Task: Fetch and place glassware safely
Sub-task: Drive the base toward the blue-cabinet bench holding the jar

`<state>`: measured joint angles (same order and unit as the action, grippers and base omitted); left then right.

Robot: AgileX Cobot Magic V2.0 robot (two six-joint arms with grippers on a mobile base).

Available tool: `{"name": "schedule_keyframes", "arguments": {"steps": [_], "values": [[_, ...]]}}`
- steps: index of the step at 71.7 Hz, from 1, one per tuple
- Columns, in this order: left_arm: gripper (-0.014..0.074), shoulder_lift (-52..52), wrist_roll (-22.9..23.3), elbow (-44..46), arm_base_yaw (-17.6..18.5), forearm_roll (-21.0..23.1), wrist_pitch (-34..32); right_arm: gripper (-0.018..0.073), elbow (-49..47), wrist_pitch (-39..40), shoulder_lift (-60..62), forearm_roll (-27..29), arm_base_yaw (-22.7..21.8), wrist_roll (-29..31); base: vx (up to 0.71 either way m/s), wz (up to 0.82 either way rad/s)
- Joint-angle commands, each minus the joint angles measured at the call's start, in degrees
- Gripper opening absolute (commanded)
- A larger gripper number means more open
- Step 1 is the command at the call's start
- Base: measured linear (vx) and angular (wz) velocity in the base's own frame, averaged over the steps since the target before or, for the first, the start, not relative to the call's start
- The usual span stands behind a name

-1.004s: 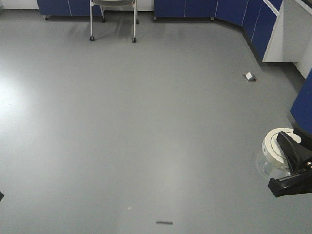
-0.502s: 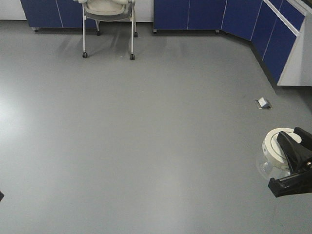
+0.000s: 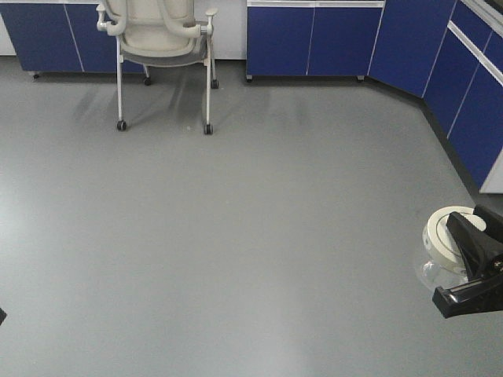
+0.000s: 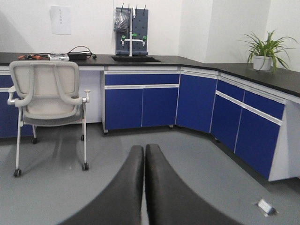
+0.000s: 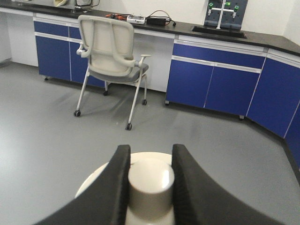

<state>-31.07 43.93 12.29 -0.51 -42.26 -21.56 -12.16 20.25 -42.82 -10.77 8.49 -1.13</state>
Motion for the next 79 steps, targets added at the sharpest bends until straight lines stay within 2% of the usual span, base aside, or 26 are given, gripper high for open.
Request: {"name": "schedule_keyframes", "arguments": {"steps": [1, 79], "values": [[-0.0007, -0.09, 0.57, 1.47, 0.31, 1.4, -2.98, -0.0003, -1.59, 5.8, 0.56, -0.05, -0.15, 0.13, 0.71, -0.04], [-0.0007, -0.09, 0.57, 1.47, 0.31, 1.4, -3.0, -0.0003, -1.59, 5.79, 0.35, -0.05, -0.15, 0.13, 0.63, 0.0]]}}
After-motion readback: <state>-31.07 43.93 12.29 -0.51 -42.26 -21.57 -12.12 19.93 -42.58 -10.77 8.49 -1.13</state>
